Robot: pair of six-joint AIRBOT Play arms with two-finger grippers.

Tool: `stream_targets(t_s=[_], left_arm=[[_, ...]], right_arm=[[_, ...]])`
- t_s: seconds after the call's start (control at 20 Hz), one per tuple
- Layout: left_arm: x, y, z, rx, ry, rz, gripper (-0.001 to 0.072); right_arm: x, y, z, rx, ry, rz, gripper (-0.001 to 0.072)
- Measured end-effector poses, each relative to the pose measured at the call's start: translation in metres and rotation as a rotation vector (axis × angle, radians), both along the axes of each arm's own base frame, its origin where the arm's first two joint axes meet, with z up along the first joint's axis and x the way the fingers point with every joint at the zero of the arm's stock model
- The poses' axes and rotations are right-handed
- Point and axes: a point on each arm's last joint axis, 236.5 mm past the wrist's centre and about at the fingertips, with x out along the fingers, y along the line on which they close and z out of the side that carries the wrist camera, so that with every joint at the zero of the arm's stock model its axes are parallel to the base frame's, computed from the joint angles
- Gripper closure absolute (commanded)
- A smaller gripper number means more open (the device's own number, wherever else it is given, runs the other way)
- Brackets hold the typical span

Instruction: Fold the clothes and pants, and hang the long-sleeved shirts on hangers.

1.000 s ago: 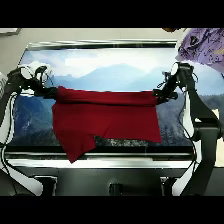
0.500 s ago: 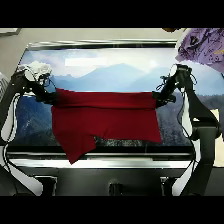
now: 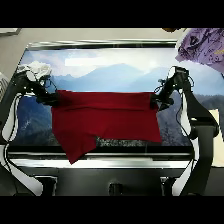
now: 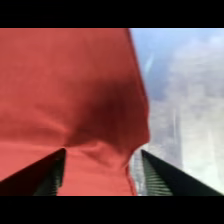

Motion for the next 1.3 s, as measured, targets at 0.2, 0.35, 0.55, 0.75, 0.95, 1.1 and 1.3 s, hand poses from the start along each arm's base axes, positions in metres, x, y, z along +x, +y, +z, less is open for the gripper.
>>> stream_targets(t_s=[0.2,0.35,0.55,0.75,0.95,1.1,1.3], left_arm=[[-0.001,0.021,0.037,0.003,-0.036,0.067,-0.0013],[-0.025,0.05,0.068,-0.006,-0.052,0.156,-0.0013],[-0.107,0.072,0.077,-0.114,-0.036,0.344,-0.0013],[-0.198,0.027,0.051,-0.28,-0.02,0.508,-0.0013],[-0.255,-0.028,0.016,-0.4,0.006,0.597,-0.0013],[-0.275,-0.053,-0.004,-0.442,0.022,0.628,-0.0013],[-0.277,-0.072,-0.017,-0.467,0.001,0.624,-0.0013]], right_arm=[[0.001,-0.004,0.029,0.028,-0.053,0.027,0.0063],[0.004,-0.03,0.064,0.072,-0.131,-0.025,0.0089],[-0.02,-0.072,0.091,0.185,-0.203,-0.158,0.0111],[-0.065,-0.079,0.081,0.264,-0.229,-0.26,0.0112],[-0.103,-0.065,0.062,0.299,-0.217,-0.307,0.0113],[-0.115,-0.058,0.056,0.317,-0.22,-0.323,0.0113],[-0.121,-0.048,0.058,0.352,-0.214,-0.331,0.0114]])
